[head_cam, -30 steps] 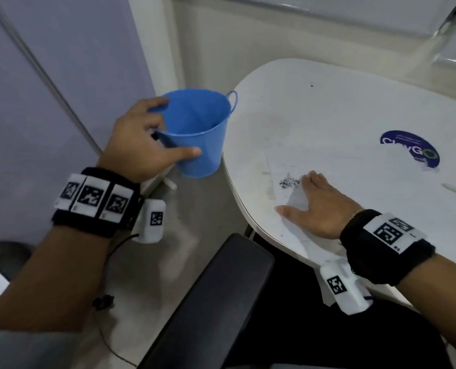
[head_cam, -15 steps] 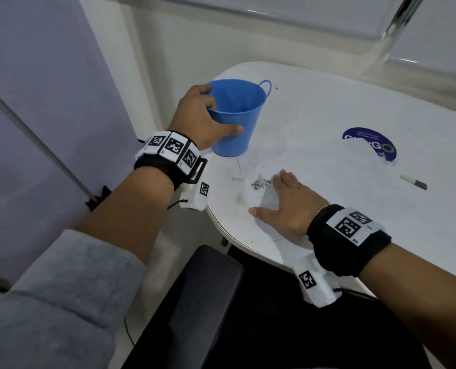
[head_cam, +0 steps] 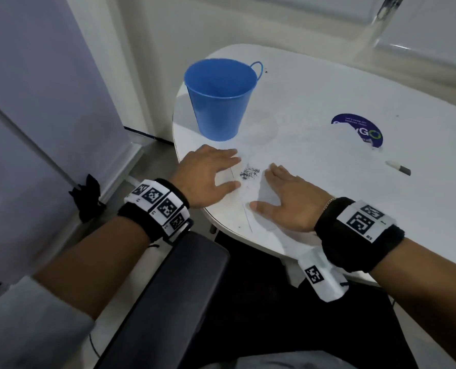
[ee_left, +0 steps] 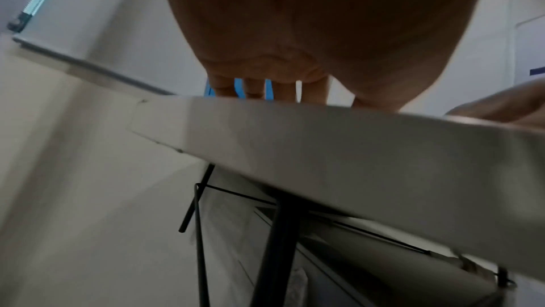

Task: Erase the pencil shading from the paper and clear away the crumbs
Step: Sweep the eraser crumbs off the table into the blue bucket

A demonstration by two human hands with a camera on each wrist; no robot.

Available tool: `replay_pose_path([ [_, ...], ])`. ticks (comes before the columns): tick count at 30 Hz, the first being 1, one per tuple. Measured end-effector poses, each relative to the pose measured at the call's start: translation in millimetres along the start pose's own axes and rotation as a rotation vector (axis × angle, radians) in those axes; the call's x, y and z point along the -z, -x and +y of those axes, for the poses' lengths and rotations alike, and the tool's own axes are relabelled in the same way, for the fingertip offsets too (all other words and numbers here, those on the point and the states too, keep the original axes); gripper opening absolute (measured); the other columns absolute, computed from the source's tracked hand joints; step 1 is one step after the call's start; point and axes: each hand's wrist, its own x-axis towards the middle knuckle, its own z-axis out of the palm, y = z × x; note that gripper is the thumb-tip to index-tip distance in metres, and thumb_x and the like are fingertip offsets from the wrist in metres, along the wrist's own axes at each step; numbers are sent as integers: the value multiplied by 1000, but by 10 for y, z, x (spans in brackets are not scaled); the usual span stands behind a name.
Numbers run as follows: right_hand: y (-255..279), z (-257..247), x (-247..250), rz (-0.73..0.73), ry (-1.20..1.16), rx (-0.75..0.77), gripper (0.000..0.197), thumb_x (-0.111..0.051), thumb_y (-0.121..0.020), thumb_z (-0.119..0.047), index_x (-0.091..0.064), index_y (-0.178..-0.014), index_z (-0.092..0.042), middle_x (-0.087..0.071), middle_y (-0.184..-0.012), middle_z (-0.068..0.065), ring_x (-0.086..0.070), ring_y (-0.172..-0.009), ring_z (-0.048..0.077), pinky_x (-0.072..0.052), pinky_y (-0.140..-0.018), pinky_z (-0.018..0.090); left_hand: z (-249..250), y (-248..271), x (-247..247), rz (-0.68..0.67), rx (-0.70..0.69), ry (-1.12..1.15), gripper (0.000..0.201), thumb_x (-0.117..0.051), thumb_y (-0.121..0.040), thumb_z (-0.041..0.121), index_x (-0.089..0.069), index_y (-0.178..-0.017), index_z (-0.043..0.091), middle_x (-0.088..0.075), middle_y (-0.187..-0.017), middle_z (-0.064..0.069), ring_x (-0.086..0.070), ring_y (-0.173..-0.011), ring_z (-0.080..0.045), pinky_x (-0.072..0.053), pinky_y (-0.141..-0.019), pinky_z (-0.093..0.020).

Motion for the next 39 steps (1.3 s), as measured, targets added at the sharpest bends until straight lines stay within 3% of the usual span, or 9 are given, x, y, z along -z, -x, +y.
replay_pose_path([
  [3, -13, 21, 84, 1, -43, -7, 87, -33, -97, -64, 2, -157, -12, 10, -165, 1, 8, -152, 12, -3, -123, 30, -58, -61, 28, -13, 14, -39, 48, -40, -96, 29, -61, -139, 27, -51, -149, 13, -45, -125, -30, -39, -106, -47],
  [7, -255, -211, 152, 36, -138, -46, 102, -30, -89, -77, 4, -157, -9, 10, -165, 7, 10, -152, 16, -3, -122, 33, -146, -133, 60, -54, 12, -46, 53, -44, -96, 2, -60, -139, 29, -52, -147, 16, -43, -122, -28, -38, -107, -44],
  [11, -225, -541, 0, -62, -112, 142, 102, -26, -89, -78, 9, -156, -10, 17, -163, 7, 16, -151, 18, 1, -123, 35, -193, -201, 145, -116, 41, 28, 65, -40, -94, -9, -58, -141, 33, -51, -144, 24, -39, -114, -18, -34, -109, -34],
  [17, -286, -367, 106, 12, -140, -22, 108, -21, -84, -83, 10, -156, -8, 16, -164, 9, 14, -151, 19, 0, -123, 38, -252, -268, 189, -180, 112, 48, 71, -40, -92, -8, -53, -142, 41, -55, -141, 12, -32, -108, -7, -34, -111, -27],
  [22, -230, -643, 1, -28, -79, 151, 115, -30, -81, -86, 14, -155, -10, 17, -164, 6, 15, -151, 19, 1, -124, 38, -203, -232, 284, -163, 97, 13, 68, -39, -94, -9, -51, -146, 34, -54, -117, 15, -38, -118, -15, -31, -103, -19],
  [25, -215, -534, 77, -5, -92, 82, 130, -40, -69, -92, 15, -155, -12, 19, -163, 5, 16, -151, 17, 2, -123, 37, -287, -183, 307, -192, 77, 1, 74, -36, -89, -14, -54, -144, 31, -52, -142, 26, -33, -109, -11, -28, -102, -17],
  [29, -215, -356, 87, -51, -111, 10, 144, -40, -54, -96, 16, -155, -11, 19, -164, 3, 17, -150, 14, 1, -124, 35, -339, -153, 290, -191, 75, -7, 73, -36, -89, -12, -56, -143, 34, -47, -146, 28, -30, -108, -6, -26, -99, -15],
  [34, -260, -529, 33, -21, -123, 17, 139, -33, -57, -98, 17, -154, -12, 21, -163, 5, 19, -150, 16, 1, -124, 37, -382, -153, 303, -218, 20, -87, 71, -37, -91, -9, -54, -144, 35, -45, -148, 27, -31, -112, -11, -33, -106, -24],
  [39, -142, -800, -48, -77, -91, 200, 128, -35, -70, -92, 18, -154, -12, 24, -162, 5, 21, -149, 17, 5, -123, 36, -384, -191, 355, -263, -21, -149, 70, -39, -92, -9, -50, -147, 34, -49, -147, 24, -38, -123, -22, -36, -109, -36],
])
